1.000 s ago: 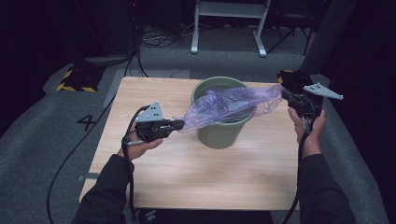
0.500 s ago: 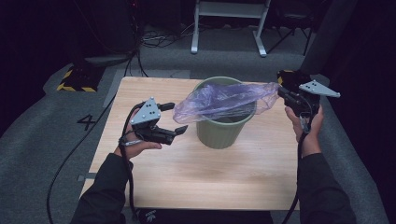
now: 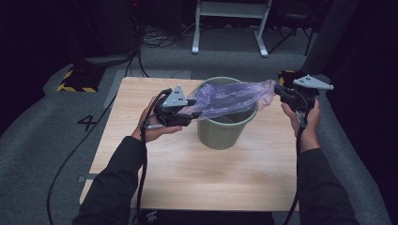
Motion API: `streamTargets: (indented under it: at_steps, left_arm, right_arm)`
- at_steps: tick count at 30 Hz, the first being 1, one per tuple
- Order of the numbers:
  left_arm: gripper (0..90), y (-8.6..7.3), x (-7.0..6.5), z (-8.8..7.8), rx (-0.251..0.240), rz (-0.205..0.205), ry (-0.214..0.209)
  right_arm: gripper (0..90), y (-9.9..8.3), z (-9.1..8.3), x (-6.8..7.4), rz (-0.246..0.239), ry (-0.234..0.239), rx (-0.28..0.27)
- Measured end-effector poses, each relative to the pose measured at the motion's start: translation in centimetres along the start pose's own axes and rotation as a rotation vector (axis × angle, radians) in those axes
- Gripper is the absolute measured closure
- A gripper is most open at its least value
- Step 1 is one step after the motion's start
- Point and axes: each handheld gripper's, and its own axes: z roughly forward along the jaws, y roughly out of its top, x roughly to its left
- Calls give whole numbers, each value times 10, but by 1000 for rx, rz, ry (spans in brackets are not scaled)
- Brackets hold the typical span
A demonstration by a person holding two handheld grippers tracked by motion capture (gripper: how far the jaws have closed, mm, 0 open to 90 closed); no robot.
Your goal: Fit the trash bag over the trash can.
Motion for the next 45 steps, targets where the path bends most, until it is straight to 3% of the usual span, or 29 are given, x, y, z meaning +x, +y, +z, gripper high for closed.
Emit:
streamTargets:
  at_steps: [3, 5, 7, 10, 14, 17, 19, 23, 27, 33, 38, 40, 42, 45]
  left_arm:
    - [777, -1, 5, 4, -7, 0, -28]
    - [843, -2, 8, 5, -17, -10, -37]
    - [892, -2, 9, 6, -34, -20, -45]
    - [896, -3, 10, 7, -41, -28, -47]
    - [898, -3, 12, 8, -52, -45, -49]
    - [898, -5, 16, 5, -77, -87, -38]
    - [898, -5, 17, 4, -82, -97, -31]
    - [898, -5, 19, 4, -90, -113, -39]
    - [898, -7, 19, 4, -92, -125, -46]
    - [899, -7, 19, 3, -90, -128, -48]
    - [898, -8, 17, 5, -89, -128, -53]
    - [898, -8, 17, 6, -90, -129, -55]
    - [898, -8, 18, 7, -91, -132, -56]
    - [899, -7, 19, 7, -97, -142, -67]
  right_arm:
    - [840, 2, 5, 1, -18, -4, 14]
    - [772, 2, 6, 2, -14, -9, 13]
    - [742, 1, 7, 4, -15, 12, 10]
    - [599, 0, 4, 9, -52, 47, 12]
    - [443, -2, -4, 9, -47, 68, 2]
    - [368, -2, -14, 7, -47, 70, -21]
    - [312, -3, -22, 8, -75, 64, -31]
    - [279, -6, -38, 11, -130, 77, -41]
    - [254, -11, -49, 9, -141, 124, -45]
    - [268, -24, -76, 12, -184, 161, -96]
    - [320, -35, -90, 17, -208, 161, -114]
    - [370, -38, -94, 20, -231, 219, -124]
    - [380, -41, -93, 26, -261, 248, -121]
    - [406, -43, -86, 35, -297, 316, -107]
